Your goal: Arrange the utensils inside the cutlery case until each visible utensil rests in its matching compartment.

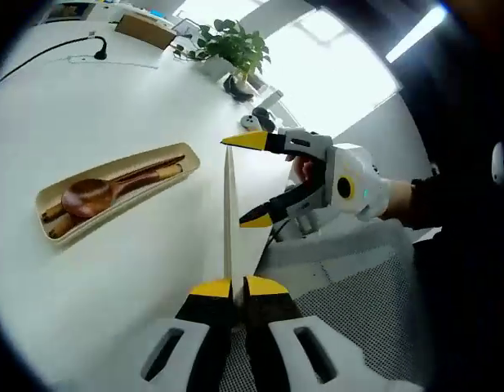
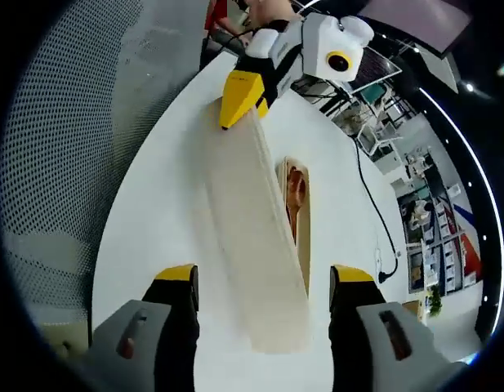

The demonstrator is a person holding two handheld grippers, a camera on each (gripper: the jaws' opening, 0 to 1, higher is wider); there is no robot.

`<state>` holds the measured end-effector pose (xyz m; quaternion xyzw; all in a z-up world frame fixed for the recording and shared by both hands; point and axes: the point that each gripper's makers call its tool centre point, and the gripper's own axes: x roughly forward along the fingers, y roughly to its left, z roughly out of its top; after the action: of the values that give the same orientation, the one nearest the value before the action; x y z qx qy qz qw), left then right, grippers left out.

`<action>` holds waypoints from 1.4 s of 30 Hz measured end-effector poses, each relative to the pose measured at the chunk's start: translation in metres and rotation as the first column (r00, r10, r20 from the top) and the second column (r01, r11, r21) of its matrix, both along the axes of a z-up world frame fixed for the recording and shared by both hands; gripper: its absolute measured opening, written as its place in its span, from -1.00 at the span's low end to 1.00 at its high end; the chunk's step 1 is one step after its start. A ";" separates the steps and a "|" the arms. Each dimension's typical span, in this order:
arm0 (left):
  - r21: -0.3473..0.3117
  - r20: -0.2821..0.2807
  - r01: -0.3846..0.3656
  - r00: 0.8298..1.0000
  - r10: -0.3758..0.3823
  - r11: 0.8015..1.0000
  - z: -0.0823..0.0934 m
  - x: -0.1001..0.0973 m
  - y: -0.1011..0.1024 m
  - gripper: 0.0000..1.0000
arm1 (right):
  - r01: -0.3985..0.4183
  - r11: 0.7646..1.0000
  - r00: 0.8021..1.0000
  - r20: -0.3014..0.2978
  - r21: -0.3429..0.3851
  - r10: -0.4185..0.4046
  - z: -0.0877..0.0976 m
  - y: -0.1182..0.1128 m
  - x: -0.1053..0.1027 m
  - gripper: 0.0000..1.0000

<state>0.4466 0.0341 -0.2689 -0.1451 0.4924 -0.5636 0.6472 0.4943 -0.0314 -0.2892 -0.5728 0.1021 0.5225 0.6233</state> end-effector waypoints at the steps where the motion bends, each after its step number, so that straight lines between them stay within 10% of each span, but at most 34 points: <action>1: -0.015 -0.048 -0.001 0.999 0.001 1.000 0.004 -0.004 -0.001 -0.93 | 0.003 1.000 1.000 -0.004 0.006 -0.003 0.000 0.000 -0.001 0.22; 16: -0.087 -0.176 0.003 0.984 -0.018 0.996 0.016 -0.011 0.001 -0.92 | 0.013 0.999 0.991 -0.135 -0.031 -0.017 -0.001 -0.004 -0.012 -0.19; 21: -0.205 -0.142 -0.075 0.989 0.046 0.976 0.028 0.007 0.007 -0.83 | 0.117 0.993 0.967 -0.227 0.006 -0.113 -0.002 -0.011 -0.007 -0.21; 31: -0.147 -0.069 -0.197 0.980 0.189 0.969 0.009 0.042 0.027 -0.85 | 0.160 0.987 0.934 -0.324 -0.007 -0.154 -0.004 -0.003 0.014 -0.23; 42: -0.106 -0.134 -0.328 0.940 0.313 0.939 -0.005 0.099 0.043 -0.83 | 0.154 0.982 0.899 -0.397 -0.105 -0.184 -0.024 0.011 0.065 -0.24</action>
<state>0.5452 0.0774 -0.2738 -0.2964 0.4617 -0.4713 0.6906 0.5597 -0.0204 -0.3134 -0.4628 0.2969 0.5697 0.6108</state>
